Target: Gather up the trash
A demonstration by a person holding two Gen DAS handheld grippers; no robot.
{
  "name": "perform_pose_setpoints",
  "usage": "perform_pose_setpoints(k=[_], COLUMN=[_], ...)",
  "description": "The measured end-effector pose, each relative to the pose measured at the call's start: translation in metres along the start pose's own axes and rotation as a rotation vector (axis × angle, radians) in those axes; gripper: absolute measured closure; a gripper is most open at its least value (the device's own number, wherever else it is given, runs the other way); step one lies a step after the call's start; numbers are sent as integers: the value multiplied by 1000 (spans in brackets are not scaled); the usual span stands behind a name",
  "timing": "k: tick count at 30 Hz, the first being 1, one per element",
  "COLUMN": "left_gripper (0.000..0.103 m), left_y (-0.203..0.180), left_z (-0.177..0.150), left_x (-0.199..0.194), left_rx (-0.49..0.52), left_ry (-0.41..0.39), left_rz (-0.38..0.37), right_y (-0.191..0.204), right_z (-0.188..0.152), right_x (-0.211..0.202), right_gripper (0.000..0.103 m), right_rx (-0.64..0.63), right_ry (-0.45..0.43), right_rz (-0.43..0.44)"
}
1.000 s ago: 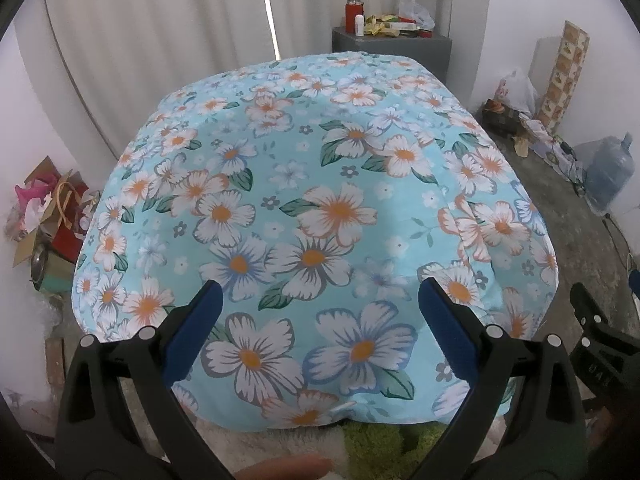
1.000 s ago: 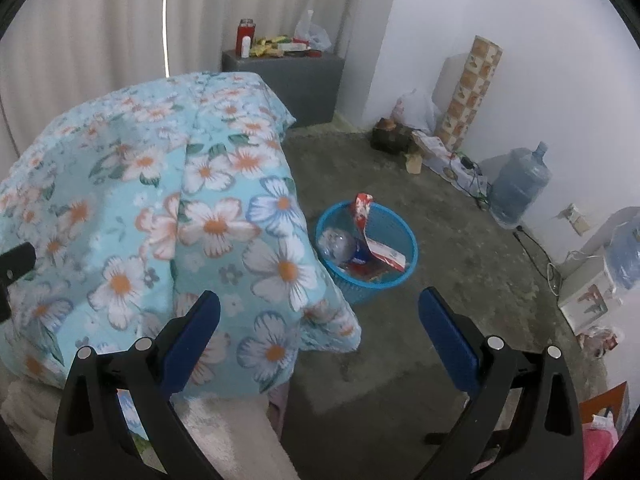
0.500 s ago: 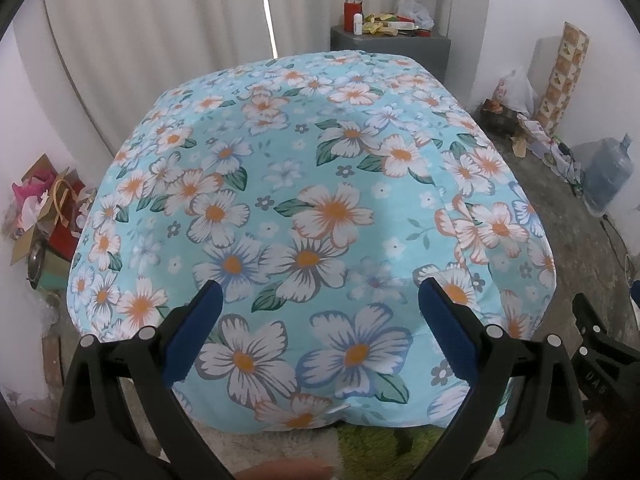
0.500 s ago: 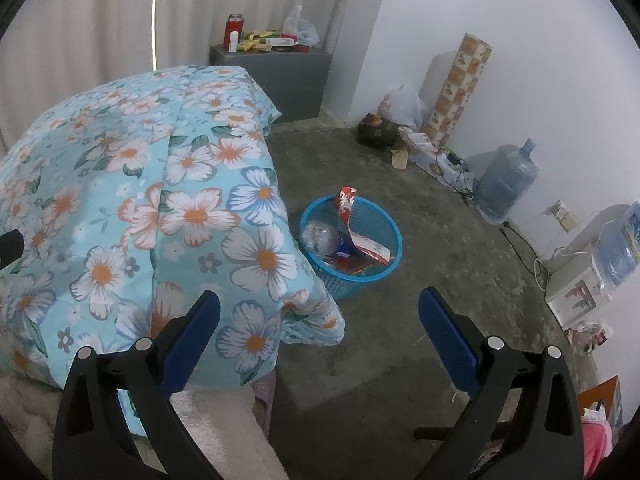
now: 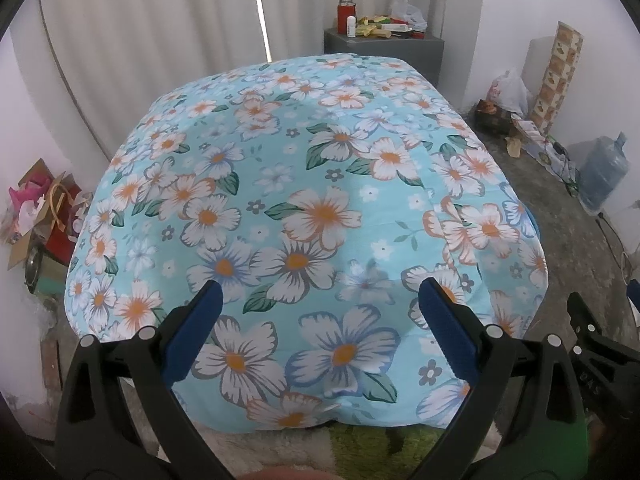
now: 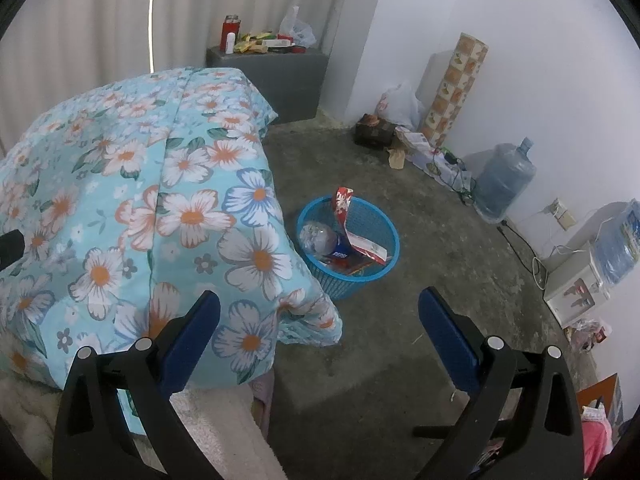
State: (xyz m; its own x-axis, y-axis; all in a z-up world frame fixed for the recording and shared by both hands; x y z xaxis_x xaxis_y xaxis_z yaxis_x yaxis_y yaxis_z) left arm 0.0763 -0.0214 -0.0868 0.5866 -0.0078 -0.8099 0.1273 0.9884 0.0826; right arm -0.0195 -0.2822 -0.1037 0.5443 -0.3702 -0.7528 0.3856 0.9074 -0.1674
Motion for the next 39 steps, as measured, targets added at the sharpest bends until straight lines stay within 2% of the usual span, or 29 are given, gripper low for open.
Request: perform_pose_setpoints(k=[13, 39], left_gripper=[9, 9], left_y=[-9, -3], left_z=[4, 2], left_x=[-4, 2], left_rx=[21, 24], left_ry=[-13, -3], left_rz=[-25, -10], right_y=[-14, -18], right_z=[5, 8], right_x=[-5, -8], right_gripper=[7, 7], right_rx=[31, 43], right_ry=[-8, -14], right_rz=[-26, -31])
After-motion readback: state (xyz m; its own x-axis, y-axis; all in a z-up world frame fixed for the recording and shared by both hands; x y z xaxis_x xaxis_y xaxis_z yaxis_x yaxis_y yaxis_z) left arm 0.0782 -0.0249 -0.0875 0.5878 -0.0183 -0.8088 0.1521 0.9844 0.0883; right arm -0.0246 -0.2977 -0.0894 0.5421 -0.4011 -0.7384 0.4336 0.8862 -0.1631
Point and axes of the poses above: each gripper's, at about its wrist camera, not at the fingertips, and x roughly the way its jaws point, y to its left, z to its top, the point moved 9 cm from there along x, roughly the way its jaws point, and after that the axes turned 1 degree about z, right-handed, at the moved point
